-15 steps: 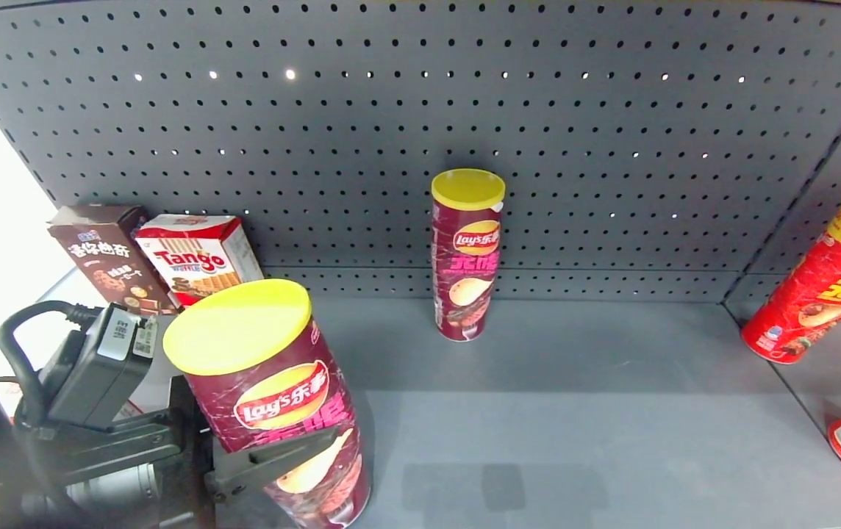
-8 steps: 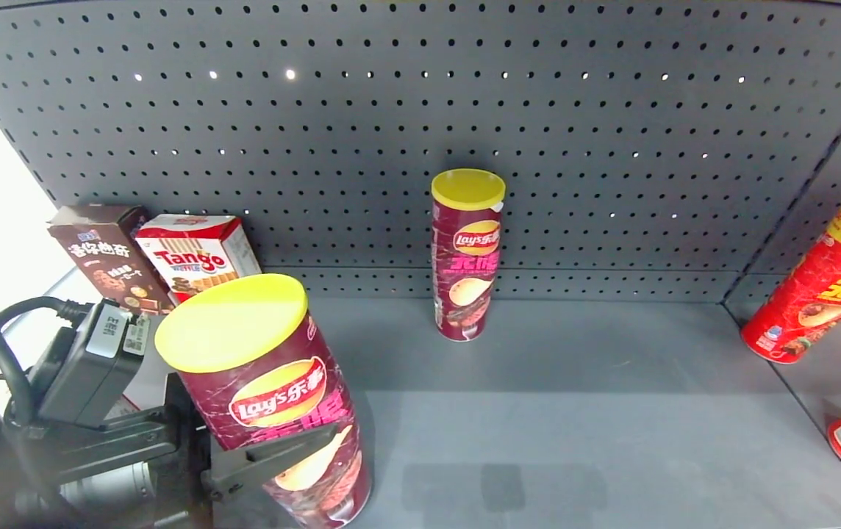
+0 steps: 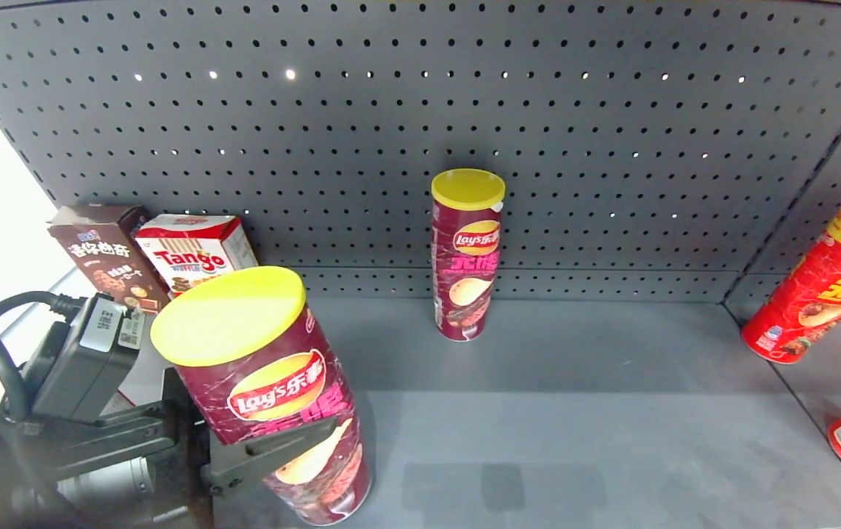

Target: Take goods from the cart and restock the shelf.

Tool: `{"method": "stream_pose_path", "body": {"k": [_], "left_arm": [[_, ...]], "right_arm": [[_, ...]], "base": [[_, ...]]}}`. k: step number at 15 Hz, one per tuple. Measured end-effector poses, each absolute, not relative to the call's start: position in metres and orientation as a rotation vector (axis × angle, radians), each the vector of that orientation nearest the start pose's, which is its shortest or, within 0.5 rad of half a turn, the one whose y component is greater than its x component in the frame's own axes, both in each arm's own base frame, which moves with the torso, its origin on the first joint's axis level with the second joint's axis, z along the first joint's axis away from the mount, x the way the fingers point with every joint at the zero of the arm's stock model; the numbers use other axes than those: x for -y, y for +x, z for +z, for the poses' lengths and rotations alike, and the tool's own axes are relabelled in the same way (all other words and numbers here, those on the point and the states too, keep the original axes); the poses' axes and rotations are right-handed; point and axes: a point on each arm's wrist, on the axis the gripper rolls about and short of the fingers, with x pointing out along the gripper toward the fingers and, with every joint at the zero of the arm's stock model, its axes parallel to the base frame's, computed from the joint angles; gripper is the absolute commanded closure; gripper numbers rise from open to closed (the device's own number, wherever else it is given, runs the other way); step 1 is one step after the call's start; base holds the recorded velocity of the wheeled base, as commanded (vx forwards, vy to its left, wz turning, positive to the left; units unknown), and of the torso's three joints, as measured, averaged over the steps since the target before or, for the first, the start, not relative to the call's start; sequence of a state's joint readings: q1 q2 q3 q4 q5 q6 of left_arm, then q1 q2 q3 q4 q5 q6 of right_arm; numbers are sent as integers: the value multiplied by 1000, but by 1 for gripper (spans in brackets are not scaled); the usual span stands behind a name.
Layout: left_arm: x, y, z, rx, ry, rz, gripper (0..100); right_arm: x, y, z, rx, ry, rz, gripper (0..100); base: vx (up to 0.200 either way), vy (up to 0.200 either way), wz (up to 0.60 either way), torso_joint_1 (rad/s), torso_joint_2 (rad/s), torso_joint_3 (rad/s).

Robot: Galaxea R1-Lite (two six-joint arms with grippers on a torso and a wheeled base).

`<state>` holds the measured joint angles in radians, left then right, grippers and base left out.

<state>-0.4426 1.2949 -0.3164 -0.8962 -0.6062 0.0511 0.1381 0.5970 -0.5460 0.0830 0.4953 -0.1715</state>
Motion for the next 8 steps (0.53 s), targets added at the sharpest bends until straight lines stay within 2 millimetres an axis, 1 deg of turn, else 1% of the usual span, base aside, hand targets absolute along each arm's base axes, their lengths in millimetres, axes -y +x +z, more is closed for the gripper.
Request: {"method": "stream_pose_path", "body": {"k": [3,5,8], "left_arm": [[85,151,182,-39,46,-960,100],[83,148,185,-27,50,-932,100],[87,144,187,-19,53,-890,100]], "right_arm": [[-21,56,231,-85,-152,668,0],[-27,77,237,-81,-158,665,0],[-40,103,241,-138,-163,696,0]], "base": [[0,0,0,0,0,0],[0,0,0,0,0,0],[0,0,0,0,0,0]]}}
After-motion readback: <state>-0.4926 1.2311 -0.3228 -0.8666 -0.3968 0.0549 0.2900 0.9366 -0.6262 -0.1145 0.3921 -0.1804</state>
